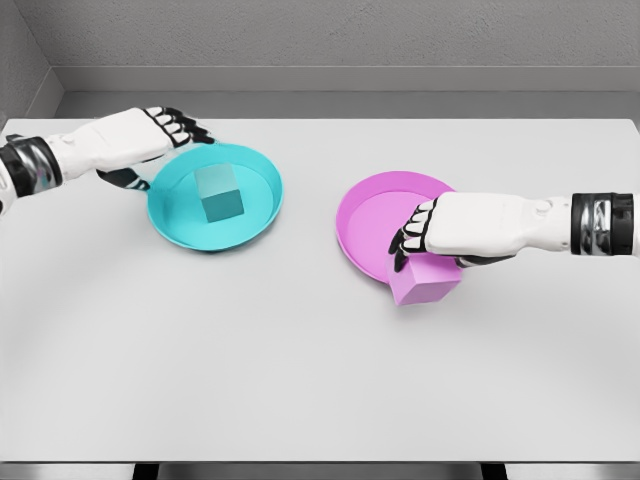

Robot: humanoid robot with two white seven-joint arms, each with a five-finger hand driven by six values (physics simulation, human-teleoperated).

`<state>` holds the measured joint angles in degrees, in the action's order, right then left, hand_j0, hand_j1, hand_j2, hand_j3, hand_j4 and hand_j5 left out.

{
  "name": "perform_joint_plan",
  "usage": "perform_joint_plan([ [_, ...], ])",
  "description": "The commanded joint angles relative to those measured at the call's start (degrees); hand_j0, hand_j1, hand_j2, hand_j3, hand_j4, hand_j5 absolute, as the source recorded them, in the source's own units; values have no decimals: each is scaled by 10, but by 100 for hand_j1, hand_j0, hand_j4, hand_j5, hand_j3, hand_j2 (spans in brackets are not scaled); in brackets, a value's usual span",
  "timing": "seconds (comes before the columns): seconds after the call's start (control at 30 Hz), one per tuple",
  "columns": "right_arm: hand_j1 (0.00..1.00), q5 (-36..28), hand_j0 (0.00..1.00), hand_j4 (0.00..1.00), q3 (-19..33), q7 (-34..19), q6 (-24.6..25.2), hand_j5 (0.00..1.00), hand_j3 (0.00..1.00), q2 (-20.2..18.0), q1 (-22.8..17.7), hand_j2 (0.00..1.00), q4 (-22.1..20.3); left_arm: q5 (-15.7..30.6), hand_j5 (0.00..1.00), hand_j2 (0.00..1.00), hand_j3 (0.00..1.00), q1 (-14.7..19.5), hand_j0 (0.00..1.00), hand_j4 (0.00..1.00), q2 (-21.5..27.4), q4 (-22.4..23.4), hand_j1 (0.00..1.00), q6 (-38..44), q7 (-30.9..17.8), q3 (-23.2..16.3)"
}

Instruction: Place the blocks in the corresponding plates according to their colors

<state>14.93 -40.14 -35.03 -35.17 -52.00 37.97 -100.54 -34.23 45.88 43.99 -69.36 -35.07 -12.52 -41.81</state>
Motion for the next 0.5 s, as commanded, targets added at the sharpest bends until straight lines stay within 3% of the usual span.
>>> perform_joint_plan([
  [0.0,60,-3,60,60,1,0,2,60,60,0,1,60,0,35,100,100,100,0,100,100,29,-15,100,1,0,11],
  [0.17,60,-2,60,60,4,0,128,60,60,5,2,60,0,125,100,100,100,-50,100,100,93,-31,100,1,1,16],
  [0.23,60,-1,60,60,4,0,167,60,60,6,6,60,1,130,100,100,100,-61,100,100,103,-39,100,1,1,21],
  [0.47,60,1,60,60,3,0,233,60,60,19,11,60,1,129,100,100,100,-75,100,100,121,-50,100,1,-1,25],
])
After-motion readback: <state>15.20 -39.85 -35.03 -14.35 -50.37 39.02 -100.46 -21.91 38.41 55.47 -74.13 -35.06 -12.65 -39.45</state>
